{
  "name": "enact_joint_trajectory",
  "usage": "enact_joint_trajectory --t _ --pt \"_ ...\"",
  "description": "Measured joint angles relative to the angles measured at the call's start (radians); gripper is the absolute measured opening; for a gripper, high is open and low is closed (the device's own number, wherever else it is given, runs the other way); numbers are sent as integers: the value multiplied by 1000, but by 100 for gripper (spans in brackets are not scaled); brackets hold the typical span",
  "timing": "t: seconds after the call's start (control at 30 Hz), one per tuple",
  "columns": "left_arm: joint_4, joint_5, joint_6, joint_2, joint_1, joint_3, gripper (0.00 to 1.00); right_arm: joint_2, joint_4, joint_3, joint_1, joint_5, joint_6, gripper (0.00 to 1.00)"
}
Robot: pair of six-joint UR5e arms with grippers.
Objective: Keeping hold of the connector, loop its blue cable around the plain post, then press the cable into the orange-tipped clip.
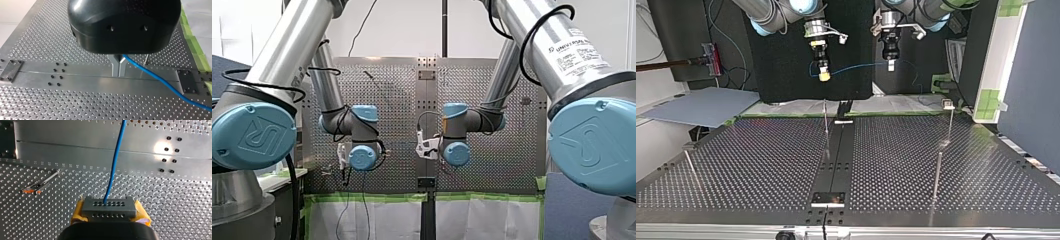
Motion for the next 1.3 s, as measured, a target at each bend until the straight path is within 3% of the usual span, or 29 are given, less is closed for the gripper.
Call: enact_joint_trajectory --t 0.27,0.63,1.13,1.3 --pt "0 0 0 0 0 0 0 0 0 0 0 0 0 2" --pt "0 0 0 0 0 0 12 0 0 0 0 0 0 2" --pt "-1 -1 1 0 1 -1 12 0 1 1 0 0 0 2" --pt "-10 -4 3 -27 14 -14 12 -1 3 1 0 0 0 2"
